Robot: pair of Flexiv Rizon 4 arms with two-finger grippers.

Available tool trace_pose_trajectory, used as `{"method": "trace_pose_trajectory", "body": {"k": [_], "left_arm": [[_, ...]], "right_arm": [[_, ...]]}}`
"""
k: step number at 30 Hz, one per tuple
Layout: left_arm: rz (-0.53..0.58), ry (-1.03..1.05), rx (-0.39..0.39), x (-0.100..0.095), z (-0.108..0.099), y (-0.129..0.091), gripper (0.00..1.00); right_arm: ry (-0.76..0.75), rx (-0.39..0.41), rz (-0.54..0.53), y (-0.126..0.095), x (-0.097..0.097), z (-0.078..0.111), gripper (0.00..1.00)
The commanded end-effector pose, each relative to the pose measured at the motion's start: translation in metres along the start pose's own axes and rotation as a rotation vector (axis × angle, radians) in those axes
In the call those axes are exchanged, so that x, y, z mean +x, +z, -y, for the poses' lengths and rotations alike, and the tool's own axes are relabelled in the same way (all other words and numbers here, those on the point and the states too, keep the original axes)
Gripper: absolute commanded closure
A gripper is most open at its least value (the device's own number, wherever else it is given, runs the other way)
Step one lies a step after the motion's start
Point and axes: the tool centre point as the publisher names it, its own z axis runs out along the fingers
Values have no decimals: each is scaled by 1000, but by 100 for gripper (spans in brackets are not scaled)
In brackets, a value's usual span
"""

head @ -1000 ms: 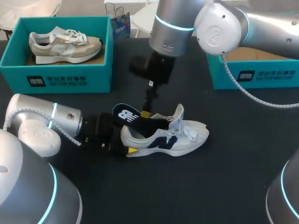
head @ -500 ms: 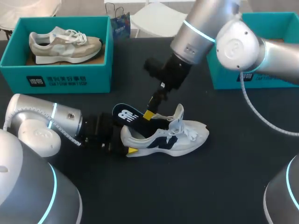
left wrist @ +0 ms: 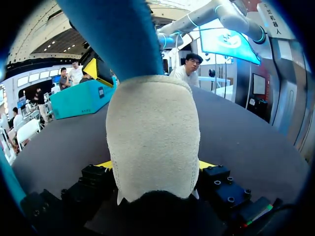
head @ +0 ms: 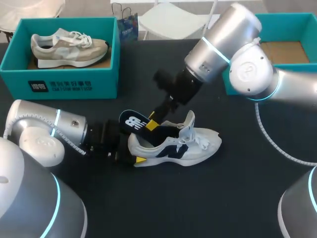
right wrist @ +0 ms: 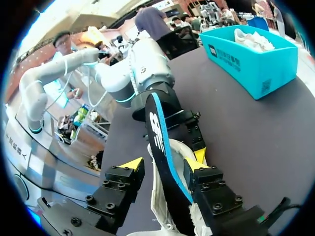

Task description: Take the shoe out of the shoebox, open the shoe tongue, remove and reinsert the insole, then place the shoe into the shoebox

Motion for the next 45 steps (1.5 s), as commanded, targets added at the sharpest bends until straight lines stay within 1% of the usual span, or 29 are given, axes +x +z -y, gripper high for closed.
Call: {"method": "trace_pose_trajectory", "body": {"k": [1, 5, 6, 8, 11, 14, 17, 19, 21, 23, 24, 28, 30, 32, 35, 37, 38, 45], "left_arm": [[-1, 0, -3, 1, -3, 2, 100], [-1, 0, -3, 1, -3, 2, 100], [-1, 0, -3, 1, -3, 2, 100], [-1, 0, -3, 1, -3, 2, 100], [-1, 0, -3, 1, -3, 2, 100], [-1, 0, -3, 1, -3, 2, 100], [-1, 0, -3, 1, -3, 2, 100], [-1, 0, -3, 1, -3, 2, 100], [-1, 0, -3, 1, -3, 2, 100], [-1, 0, -3, 1, -3, 2, 100], [-1, 0, -3, 1, -3, 2, 100], [-1, 0, -3, 1, -3, 2, 100], [-1, 0, -3, 1, -3, 2, 100], [-1, 0, -3, 1, -3, 2, 100], [-1, 0, -3, 1, -3, 2, 100], [-1, 0, -3, 1, -3, 2, 100], [-1, 0, -3, 1, -3, 2, 100], [-1, 0, -3, 1, -3, 2, 100]], "right_arm": [[-13, -21, -13, 9, 0, -2, 52], [-34, -25, -30, 12, 0, -3, 53], [-33, -9, -39, 14, 0, -4, 53], [-41, -11, -54, 16, 0, -4, 53], [-51, 1, -76, 21, -1, -4, 60], [-59, 3, -88, 24, -2, -6, 63], [-64, 4, -96, 26, -3, -7, 70], [-52, 4, -100, 26, -4, -6, 100], [-51, 4, -99, 26, -4, -6, 100], [-63, -36, -85, 17, -1, -12, 100], [-69, -43, -84, 16, 0, -14, 100], [-70, -136, -34, -3, 9, -32, 100], [-66, -218, -8, -13, 13, -45, 100], [-70, -277, 8, -21, 15, -57, 100], [-77, -329, 34, -33, 17, -74, 100], [-81, -334, 36, -35, 17, -76, 100], [-80, -352, 54, -43, 17, -88, 100], [-88, -353, 59, -44, 17, -90, 100]]}}
